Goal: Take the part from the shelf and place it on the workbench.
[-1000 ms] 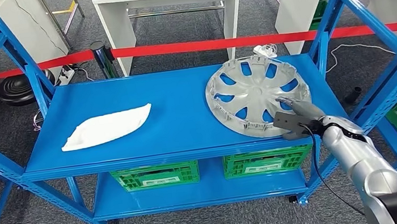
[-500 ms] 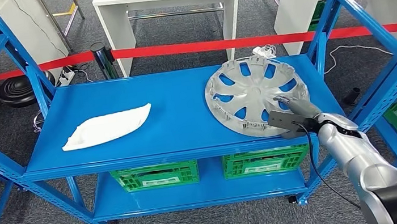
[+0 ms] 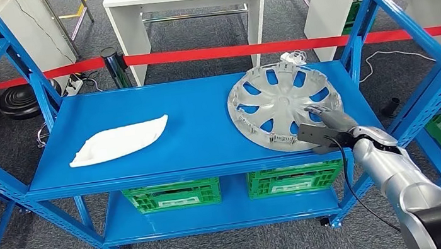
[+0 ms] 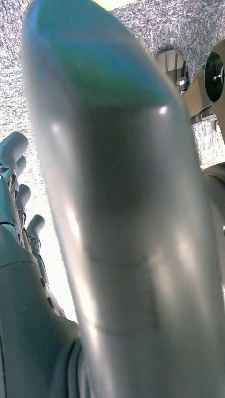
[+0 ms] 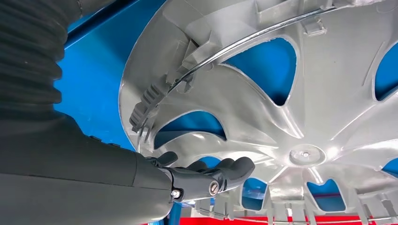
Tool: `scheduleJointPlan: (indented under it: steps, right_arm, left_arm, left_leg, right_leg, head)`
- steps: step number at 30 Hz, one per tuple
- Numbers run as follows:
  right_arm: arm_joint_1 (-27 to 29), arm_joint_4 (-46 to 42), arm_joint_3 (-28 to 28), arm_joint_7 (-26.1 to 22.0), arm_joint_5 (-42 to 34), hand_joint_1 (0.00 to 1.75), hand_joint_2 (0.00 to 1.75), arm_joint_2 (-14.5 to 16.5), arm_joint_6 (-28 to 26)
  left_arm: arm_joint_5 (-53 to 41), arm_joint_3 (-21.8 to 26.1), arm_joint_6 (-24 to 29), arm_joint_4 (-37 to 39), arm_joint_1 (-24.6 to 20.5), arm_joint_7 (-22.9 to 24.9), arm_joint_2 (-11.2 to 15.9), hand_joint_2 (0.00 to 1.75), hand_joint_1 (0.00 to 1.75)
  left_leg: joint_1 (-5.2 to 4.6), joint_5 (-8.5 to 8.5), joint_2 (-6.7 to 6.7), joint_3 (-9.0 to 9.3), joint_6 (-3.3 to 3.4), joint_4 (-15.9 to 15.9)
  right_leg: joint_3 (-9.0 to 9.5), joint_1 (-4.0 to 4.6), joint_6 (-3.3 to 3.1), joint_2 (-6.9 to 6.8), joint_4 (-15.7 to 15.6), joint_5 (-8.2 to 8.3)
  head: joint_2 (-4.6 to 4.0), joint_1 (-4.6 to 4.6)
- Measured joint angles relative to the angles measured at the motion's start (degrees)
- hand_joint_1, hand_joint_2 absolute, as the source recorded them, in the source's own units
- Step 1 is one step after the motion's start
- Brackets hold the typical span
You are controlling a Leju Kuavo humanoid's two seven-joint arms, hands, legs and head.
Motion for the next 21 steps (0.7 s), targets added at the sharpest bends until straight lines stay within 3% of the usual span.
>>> scheduleJointPlan:
  steps: [6,10,21]
  right_arm:
    - [0.05,0.05,0.03,0.15,-0.03,0.06,1.75,0.0,-0.38]
    - [0.06,0.11,0.04,0.25,-0.39,1.75,1.75,0.01,-0.41]
    - [-0.43,0.69,0.04,0.9,-1.56,1.75,1.75,0.02,-0.78]
  left_arm:
    - [-0.2,0.0,0.13,0.0,0.0,0.05,-0.05,0.0,0.0]
    - [-0.33,0.0,0.24,0.0,0.0,0.07,-0.09,0.0,0.0]
    - [-0.7,0.0,0.35,0.0,0.0,0.07,-0.12,0.0,0.0]
  left_leg:
    - [0.0,0.02,0.02,0.0,0.0,0.0]
    - [0.0,0.03,0.05,0.0,0.0,0.0]
    - [0.0,0.18,-0.12,-0.11,0.03,-0.01]
  right_leg:
    - [-0.01,0.0,-0.03,0.02,0.0,0.04]
    - [0.0,0.01,-0.03,0.06,0.0,0.06]
    - [-0.02,0.0,-0.02,-0.1,0.0,0.15]
  head:
    - [0.0,0.0]
    - [0.0,0.0]
    - [0.0,0.0]
